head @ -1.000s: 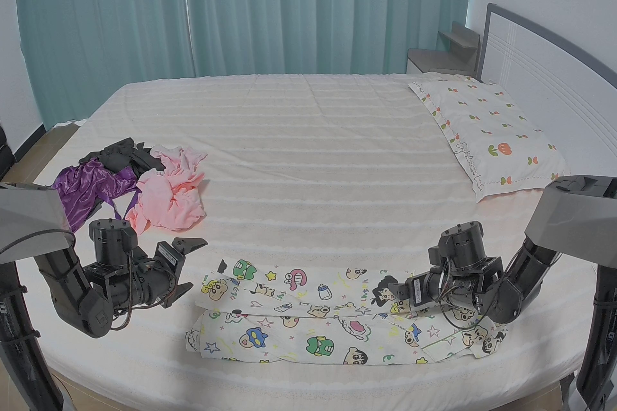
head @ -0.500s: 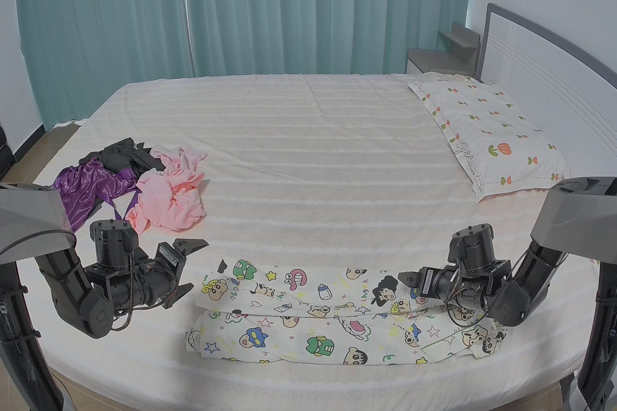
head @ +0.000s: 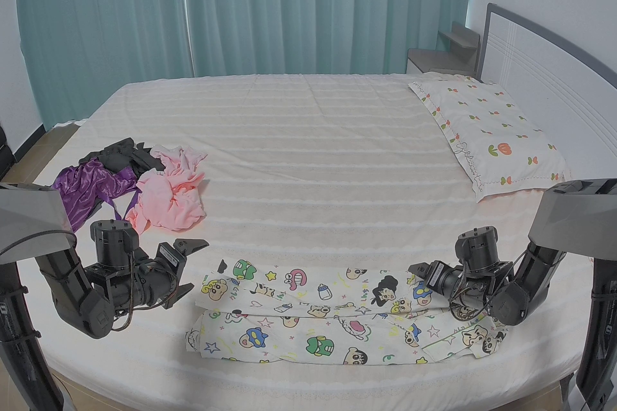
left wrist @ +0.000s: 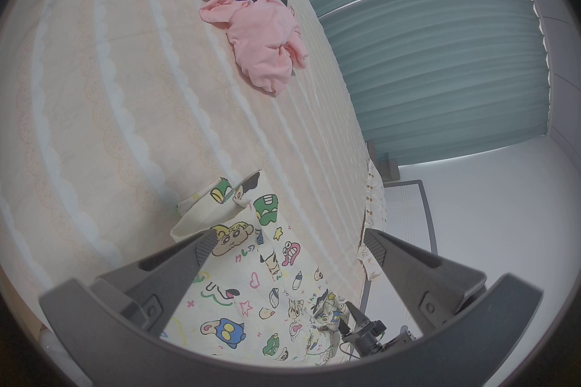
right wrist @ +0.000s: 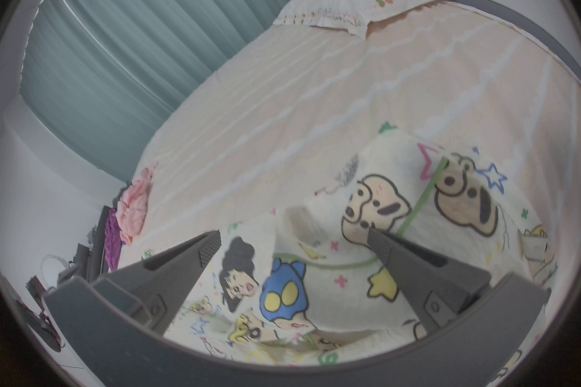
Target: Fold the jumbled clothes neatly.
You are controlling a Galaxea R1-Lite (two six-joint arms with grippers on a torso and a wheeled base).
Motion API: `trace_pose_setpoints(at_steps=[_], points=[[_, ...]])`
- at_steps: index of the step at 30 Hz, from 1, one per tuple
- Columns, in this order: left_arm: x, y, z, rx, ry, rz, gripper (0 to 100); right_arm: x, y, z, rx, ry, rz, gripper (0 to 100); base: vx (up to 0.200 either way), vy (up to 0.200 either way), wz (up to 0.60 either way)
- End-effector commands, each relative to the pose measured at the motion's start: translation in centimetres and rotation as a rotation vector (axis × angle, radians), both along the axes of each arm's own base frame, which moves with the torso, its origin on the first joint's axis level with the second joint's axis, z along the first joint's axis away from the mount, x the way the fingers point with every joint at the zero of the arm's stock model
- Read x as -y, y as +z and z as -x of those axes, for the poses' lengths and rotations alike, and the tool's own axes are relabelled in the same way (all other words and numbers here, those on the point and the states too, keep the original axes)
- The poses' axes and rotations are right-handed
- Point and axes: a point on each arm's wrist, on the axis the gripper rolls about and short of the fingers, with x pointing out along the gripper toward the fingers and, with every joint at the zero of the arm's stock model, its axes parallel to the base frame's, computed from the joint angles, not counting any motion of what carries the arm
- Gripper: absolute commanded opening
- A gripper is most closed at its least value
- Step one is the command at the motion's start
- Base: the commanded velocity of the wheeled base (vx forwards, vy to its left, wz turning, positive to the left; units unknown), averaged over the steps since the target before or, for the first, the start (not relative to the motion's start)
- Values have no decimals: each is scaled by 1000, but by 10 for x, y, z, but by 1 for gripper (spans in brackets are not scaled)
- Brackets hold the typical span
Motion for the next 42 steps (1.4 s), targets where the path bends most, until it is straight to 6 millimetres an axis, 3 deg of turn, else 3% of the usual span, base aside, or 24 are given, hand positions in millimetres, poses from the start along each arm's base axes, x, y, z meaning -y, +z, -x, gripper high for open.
trace_pose_setpoints(at_steps=[1, 5, 11, 22, 26, 30, 34, 38, 42], points=[[0, -1, 0, -3, 0, 0, 100, 0, 18, 4, 56, 2, -16, 100, 0, 0, 0], [0, 0, 0, -1, 0, 0, 100, -10, 30, 10, 85, 37, -30, 100, 0, 0, 0], [0, -1, 0, -3, 0, 0, 100, -21, 27, 13, 81, 74, -32, 100, 0, 0, 0], [0, -1, 0, -1, 0, 0, 100, -36, -18, 28, -67, 163, 15, 100, 0, 0, 0], [0, -1, 0, -1, 0, 0, 100, -38, -18, 33, -80, 183, 13, 100, 0, 0, 0], [0, -1, 0, -1, 0, 0, 100, -42, -12, 34, -55, 197, 6, 100, 0, 0, 0], [0, -1, 0, -1, 0, 0, 100, -39, 10, 33, 12, 186, -21, 100, 0, 0, 0], [0, -1, 0, -3, 1, -1, 100, -26, 36, 28, 89, 132, -37, 100, 0, 0, 0], [0, -1, 0, -3, 0, 0, 100, -16, 39, 24, 99, 100, -36, 100, 0, 0, 0]])
